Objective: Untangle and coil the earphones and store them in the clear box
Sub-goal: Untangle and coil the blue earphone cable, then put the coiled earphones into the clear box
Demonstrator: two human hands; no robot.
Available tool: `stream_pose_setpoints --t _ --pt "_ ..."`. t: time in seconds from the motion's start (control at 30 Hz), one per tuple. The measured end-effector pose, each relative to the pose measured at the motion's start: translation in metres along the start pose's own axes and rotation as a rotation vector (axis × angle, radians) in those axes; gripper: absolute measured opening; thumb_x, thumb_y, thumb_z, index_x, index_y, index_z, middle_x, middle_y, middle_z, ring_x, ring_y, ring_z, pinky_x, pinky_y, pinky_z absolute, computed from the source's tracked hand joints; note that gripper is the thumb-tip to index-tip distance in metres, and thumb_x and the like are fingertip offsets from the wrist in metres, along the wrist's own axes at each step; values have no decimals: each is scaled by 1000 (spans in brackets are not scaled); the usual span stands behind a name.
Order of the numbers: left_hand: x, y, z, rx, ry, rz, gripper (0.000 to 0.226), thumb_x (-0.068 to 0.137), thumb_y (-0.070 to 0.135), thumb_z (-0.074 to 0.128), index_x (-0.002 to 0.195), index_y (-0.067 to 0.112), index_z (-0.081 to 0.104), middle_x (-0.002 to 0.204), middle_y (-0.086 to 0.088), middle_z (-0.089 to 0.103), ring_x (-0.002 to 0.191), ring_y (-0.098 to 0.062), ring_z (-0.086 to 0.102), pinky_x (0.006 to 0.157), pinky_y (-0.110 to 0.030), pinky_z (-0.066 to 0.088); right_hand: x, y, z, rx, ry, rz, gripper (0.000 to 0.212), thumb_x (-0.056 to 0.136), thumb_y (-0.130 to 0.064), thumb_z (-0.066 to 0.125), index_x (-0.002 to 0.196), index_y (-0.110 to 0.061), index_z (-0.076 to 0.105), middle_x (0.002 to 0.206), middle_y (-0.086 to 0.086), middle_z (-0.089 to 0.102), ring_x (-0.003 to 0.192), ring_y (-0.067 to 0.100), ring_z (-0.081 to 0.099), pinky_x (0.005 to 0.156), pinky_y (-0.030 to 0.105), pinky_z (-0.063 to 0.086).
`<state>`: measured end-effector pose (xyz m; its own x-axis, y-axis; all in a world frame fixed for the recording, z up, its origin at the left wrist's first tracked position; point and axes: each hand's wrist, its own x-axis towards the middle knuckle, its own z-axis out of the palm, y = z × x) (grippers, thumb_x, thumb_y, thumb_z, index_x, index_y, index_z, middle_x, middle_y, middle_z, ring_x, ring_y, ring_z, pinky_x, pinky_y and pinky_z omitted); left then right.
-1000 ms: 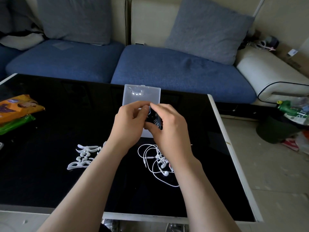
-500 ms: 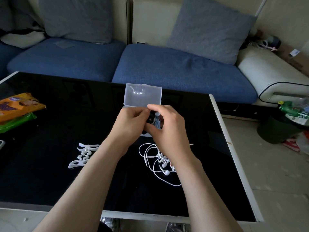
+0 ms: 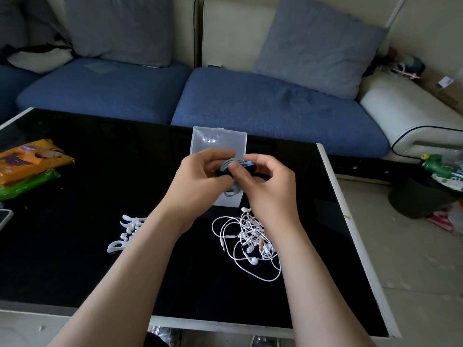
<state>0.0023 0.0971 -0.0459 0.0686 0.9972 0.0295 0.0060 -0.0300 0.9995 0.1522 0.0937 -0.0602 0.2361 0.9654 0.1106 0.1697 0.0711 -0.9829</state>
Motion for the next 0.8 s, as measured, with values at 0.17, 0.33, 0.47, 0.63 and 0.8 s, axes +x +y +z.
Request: stream_pose_setpoints --t 0.17,0.33,0.47,0.63,0.8 --pt "-2 -3 1 160 68 125 49 79 3 91 121 19 74 104 3 80 97 -15 78 87 -32 63 -1 -9 0 316 -43 162 10 92 -18 84 101 -15 82 100 9 81 93 24 79 79 35 65" --pt "-2 -1 -2 133 69 156 45 84 -5 83 118 23 76 108 5 79 102 -15 76 91 -31 62 3 -11 -2 369 -76 238 18 106 -13 62 104 -11 80 104 11 81 98 29 79 86 40 65" --pt "-2 0 -4 126 79 155 44 88 -8 78 118 25 77 108 7 78 100 -17 77 85 -26 61 1 -9 4 375 -124 269 22 109 -21 61 109 -5 76 105 15 80 98 29 80 92 44 65" --pt "-3 -1 -6 131 41 166 46 90 -6 76 121 28 76 112 7 77 98 -19 77 83 -23 60 4 -12 2 556 -148 445 24 109 -21 59 110 -3 75 103 15 81 92 28 79 88 39 63" --pt "0 -1 -9 0 26 128 45 91 -9 75 125 21 75 115 2 77 99 -17 78 80 -22 59 3 -13 6 826 -179 647 24 102 -21 67 122 -8 71 99 14 76 78 22 71 73 30 53"
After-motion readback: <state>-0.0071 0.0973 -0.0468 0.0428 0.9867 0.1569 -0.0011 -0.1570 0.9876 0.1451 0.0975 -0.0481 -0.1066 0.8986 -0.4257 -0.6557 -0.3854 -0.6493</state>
